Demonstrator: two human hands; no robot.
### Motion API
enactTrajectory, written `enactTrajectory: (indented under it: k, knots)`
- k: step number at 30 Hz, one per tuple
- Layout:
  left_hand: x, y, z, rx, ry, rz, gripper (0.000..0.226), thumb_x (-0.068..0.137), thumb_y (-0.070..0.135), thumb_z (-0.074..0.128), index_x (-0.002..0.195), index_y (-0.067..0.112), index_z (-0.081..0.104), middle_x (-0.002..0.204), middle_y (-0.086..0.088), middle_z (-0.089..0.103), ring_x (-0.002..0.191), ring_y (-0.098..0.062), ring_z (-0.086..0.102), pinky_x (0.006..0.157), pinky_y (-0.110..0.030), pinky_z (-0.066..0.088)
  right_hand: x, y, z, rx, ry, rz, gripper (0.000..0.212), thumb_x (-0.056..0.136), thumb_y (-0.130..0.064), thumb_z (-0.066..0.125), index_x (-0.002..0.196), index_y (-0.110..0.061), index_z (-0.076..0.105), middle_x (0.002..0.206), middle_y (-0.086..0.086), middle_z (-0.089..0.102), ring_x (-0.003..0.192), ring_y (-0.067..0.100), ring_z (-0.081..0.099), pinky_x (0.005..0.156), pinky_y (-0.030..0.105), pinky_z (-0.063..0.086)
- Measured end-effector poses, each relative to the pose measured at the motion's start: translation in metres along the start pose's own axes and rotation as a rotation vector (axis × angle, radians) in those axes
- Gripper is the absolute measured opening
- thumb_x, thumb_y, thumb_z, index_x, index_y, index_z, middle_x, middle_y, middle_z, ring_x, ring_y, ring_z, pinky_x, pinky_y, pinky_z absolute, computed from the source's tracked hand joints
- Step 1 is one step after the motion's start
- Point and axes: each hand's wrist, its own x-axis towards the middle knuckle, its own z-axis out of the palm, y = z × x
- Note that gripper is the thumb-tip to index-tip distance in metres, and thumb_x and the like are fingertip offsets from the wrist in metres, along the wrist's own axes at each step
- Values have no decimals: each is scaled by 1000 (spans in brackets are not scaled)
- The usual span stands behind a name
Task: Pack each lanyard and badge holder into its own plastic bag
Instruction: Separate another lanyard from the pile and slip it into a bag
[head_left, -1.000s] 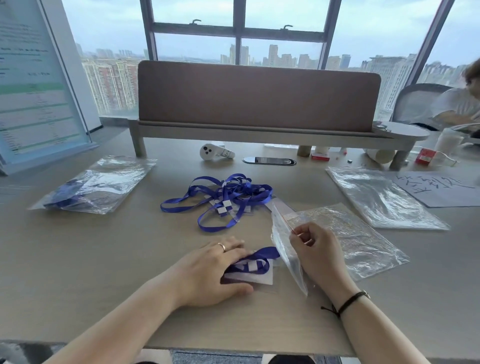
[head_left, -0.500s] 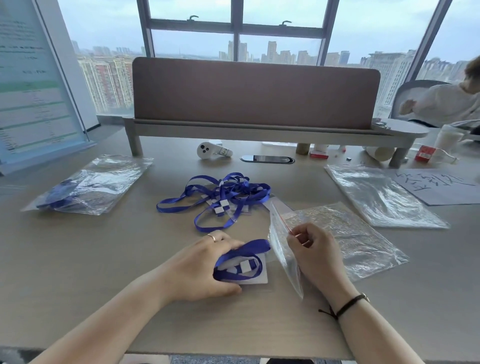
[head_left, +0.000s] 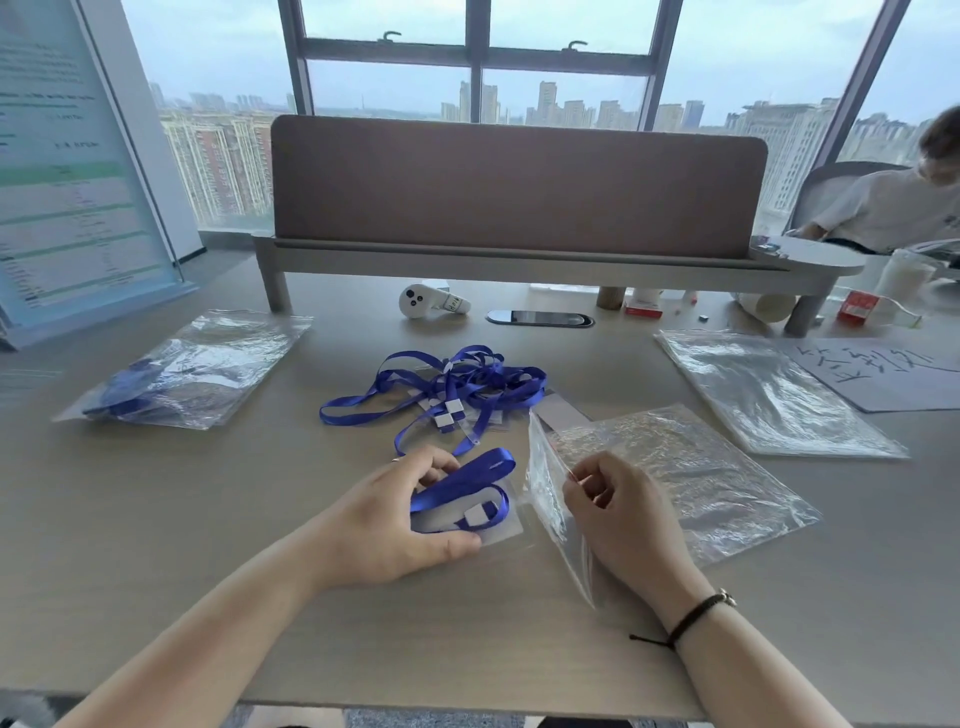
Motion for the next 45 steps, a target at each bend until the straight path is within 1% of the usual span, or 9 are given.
enactTrajectory:
  k: [5,10,18,24,29,33,40,43,45]
  knots:
    - [7,16,0,28,0,16,49,73,54,80,113,47,51,101,33,51,98,3,54,80,-13,44,-1,-2,1,14,-4,-9,11,82,-28,69,74,-33,63,65,-12,64,61,3,58,55,22,42]
    - [16,22,7,194,-53,1,49,76,61,72,116,45,50,111,26,53,103,5,52,90,-17,44,1,1,-2,113,18,-11,14,82,-22,72,71,-27,66,64,-7,66,61,10,60,56,22,46]
    - [21,35,12,236,-27,-10,44,79,57,72,116,40,56,107,20,55,95,3,55,77,-14,41,-4,-5,1,166,65,-122,14,80,-21,73,70,-27,66,56,-12,60,54,7,55,51,12,39]
    - [38,46,31,9,93,-34,36,76,40,81,102,34,57,93,18,63,88,4,59,70,-10,46,-11,-12,0,136,77,-231,17,82,-19,71,70,-27,62,54,-13,55,53,8,51,50,12,35]
    - [54,44,48,-158,131,-214,65,67,38,89,115,26,47,111,9,54,101,-6,55,81,-20,45,-9,-11,1,117,83,-203,17,81,-21,72,68,-26,62,60,-13,58,57,10,54,50,13,37]
    - [53,49,47,-571,94,-379,77,66,18,93,123,22,42,112,-3,65,79,-17,66,68,-29,56,-8,-9,0,157,97,-183,17,81,-20,71,68,-26,61,60,-10,60,54,11,54,48,14,37]
    - [47,41,35,-887,-33,-467,32,91,0,65,121,9,58,106,-16,75,82,-22,68,80,-35,55,-1,-7,-2,359,188,-19,17,84,-13,70,72,-25,65,65,-11,66,59,8,58,58,23,47]
    - [46,40,32,-927,-76,-428,30,94,-6,57,121,6,59,111,-15,74,90,-21,71,90,-38,54,2,-7,-3,445,228,33,18,85,-12,69,73,-25,67,68,-10,68,60,8,60,57,21,47]
    - [48,40,33,-945,-68,-424,33,94,-9,55,122,7,58,116,-17,72,92,-23,71,89,-39,55,3,-6,-4,512,241,56,19,86,-12,68,74,-25,67,68,-6,68,58,9,58,55,19,45]
